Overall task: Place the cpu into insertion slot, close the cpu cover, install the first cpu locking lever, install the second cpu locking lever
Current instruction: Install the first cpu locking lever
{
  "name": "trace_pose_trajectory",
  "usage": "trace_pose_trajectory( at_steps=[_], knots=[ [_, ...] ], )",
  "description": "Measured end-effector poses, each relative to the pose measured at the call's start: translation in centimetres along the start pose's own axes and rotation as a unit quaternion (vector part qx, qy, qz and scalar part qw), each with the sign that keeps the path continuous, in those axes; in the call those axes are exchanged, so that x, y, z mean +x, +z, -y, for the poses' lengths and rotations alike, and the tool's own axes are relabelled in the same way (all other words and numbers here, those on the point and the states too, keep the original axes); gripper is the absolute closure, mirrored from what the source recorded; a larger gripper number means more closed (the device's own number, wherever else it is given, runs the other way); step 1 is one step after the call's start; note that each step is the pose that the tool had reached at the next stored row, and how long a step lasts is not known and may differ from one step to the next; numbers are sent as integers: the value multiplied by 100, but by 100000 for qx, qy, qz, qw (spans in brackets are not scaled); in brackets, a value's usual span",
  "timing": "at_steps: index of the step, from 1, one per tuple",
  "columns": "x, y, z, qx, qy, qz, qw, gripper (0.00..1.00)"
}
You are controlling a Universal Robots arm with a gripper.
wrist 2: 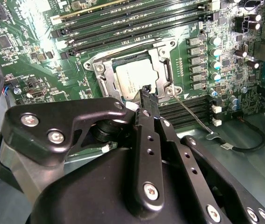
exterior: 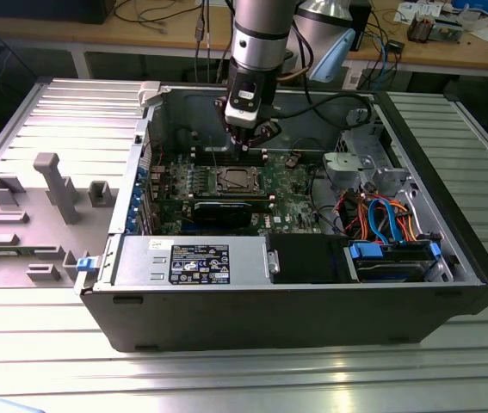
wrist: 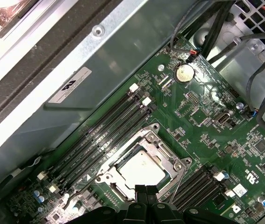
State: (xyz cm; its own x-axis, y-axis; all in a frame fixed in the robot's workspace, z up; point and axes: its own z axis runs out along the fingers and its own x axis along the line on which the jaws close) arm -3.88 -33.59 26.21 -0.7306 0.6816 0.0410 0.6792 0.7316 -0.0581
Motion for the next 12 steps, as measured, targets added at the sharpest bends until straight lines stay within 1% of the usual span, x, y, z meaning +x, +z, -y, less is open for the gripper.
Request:
trace_pose_trajectory(
  at_steps=[10, 12],
  knots=[
    [0, 0, 0, 9, -242, 15, 100000, 89],
    [0, 1, 0, 36, -969, 56, 99995, 89]
  ],
)
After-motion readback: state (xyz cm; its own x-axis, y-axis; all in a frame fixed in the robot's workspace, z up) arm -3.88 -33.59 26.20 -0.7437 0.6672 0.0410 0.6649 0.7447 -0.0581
